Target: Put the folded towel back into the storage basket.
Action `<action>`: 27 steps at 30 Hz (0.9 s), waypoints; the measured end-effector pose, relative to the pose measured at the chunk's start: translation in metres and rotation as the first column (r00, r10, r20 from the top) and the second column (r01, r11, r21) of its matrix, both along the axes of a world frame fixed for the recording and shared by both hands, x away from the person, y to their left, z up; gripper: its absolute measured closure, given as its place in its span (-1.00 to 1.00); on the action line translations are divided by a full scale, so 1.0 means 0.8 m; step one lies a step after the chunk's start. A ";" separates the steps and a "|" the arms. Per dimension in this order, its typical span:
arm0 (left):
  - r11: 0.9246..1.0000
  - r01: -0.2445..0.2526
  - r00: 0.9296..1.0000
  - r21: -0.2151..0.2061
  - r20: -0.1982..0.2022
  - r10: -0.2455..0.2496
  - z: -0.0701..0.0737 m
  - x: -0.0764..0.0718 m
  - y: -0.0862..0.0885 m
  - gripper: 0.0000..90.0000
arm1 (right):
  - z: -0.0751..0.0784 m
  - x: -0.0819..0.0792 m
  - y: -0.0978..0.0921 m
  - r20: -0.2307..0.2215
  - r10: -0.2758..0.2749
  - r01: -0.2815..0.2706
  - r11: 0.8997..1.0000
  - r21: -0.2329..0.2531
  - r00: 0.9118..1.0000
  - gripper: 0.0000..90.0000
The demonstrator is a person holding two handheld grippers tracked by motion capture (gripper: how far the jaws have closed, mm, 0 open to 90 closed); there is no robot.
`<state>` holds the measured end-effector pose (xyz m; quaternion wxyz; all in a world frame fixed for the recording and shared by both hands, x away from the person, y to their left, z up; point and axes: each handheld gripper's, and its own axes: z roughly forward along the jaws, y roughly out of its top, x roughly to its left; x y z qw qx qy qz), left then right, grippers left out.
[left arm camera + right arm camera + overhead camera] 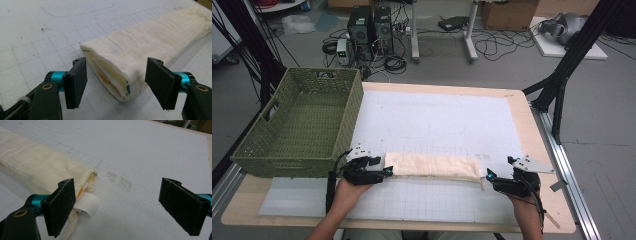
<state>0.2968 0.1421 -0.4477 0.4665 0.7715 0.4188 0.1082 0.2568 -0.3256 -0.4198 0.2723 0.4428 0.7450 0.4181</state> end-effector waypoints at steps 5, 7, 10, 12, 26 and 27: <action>0.995 -0.005 1.000 0.099 0.011 0.004 -0.004 0.000 -0.010 -0.10 | 0.000 0.000 0.001 0.003 0.004 -0.004 1.000 -0.003 1.000 -0.70; 0.990 0.000 1.000 0.144 0.031 -0.005 -0.003 -0.003 -0.014 -0.06 | 0.000 0.000 0.002 -0.002 0.003 -0.003 1.000 -0.004 1.000 -0.70; 0.989 -0.001 1.000 0.149 0.022 -0.002 -0.002 -0.007 -0.017 0.05 | -0.001 0.000 0.001 -0.004 0.001 -0.001 1.000 -0.007 1.000 -0.70; 0.989 0.011 1.000 0.149 0.022 -0.014 -0.001 -0.011 -0.019 0.18 | -0.002 0.000 0.001 -0.003 0.005 -0.005 1.000 -0.008 1.000 -0.70; 0.996 0.051 0.999 0.072 -0.002 -0.051 -0.003 -0.014 -0.020 0.77 | -0.003 0.002 0.007 -0.015 0.027 -0.027 1.000 -0.007 1.000 -0.69; 0.996 0.050 0.999 0.067 -0.006 -0.050 -0.002 -0.014 -0.019 0.77 | -0.003 0.002 0.008 -0.022 0.025 -0.025 1.000 -0.004 0.999 -0.69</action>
